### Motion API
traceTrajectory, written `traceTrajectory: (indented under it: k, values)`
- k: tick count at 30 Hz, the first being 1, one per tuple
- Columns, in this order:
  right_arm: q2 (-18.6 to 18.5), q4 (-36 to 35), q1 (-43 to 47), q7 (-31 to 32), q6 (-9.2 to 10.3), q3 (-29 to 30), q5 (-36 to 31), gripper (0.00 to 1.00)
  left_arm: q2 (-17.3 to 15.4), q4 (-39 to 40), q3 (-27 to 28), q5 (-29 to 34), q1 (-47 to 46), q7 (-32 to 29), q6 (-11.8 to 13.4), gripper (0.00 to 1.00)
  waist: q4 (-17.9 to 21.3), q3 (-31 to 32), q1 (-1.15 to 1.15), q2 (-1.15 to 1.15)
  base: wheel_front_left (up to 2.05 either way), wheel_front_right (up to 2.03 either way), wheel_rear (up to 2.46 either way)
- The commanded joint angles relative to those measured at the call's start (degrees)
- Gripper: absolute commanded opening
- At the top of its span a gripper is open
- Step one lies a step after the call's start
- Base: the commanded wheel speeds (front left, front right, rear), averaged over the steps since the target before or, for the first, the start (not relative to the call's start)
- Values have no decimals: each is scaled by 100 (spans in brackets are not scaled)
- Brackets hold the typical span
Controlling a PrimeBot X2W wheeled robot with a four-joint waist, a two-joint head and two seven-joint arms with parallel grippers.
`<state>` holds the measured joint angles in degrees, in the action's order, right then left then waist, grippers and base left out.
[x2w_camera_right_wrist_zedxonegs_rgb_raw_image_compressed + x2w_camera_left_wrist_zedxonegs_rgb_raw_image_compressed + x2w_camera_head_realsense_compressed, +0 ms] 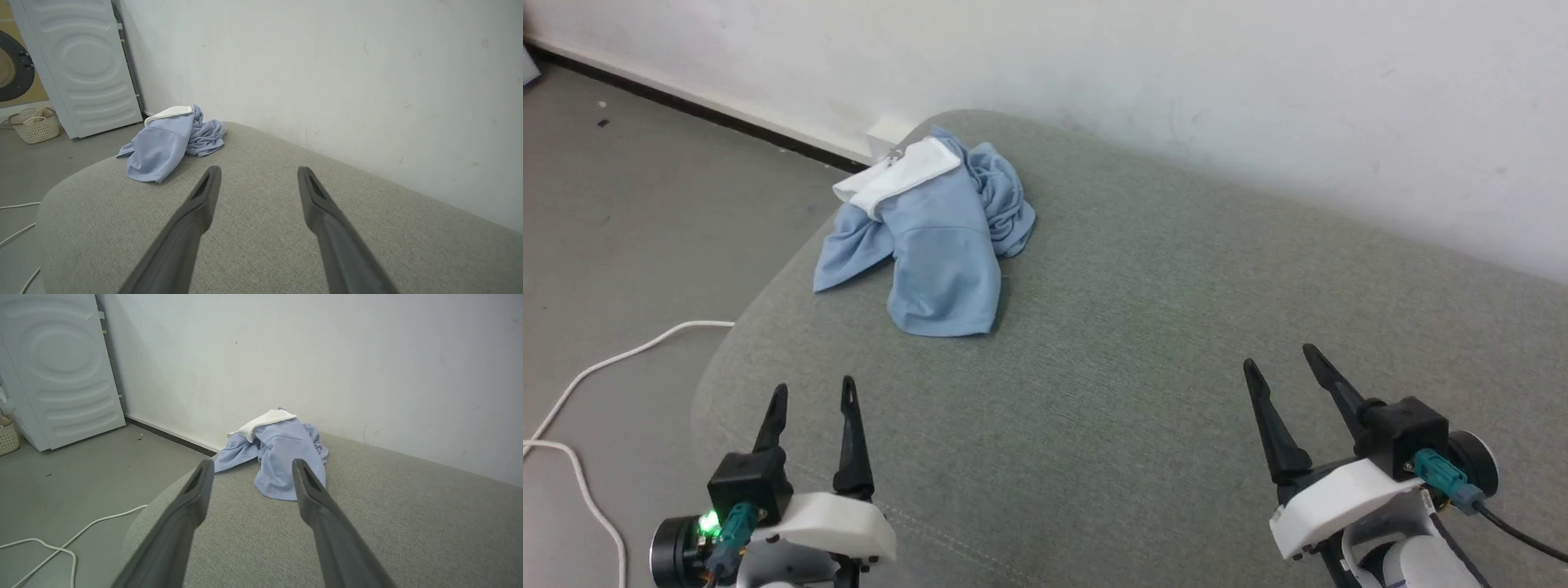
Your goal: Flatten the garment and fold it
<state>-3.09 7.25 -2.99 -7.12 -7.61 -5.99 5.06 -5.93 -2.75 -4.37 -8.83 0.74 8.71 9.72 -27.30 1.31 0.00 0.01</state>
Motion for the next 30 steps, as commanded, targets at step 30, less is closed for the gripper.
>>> traceTrajectory:
  k: [30]
  values:
    - [21, 100, -269, -140, 12, -131, 93, 100, -277, -85, -1, -538, 5, 436, 484, 100, -738, -218, 0, -1, 0, 0, 0]
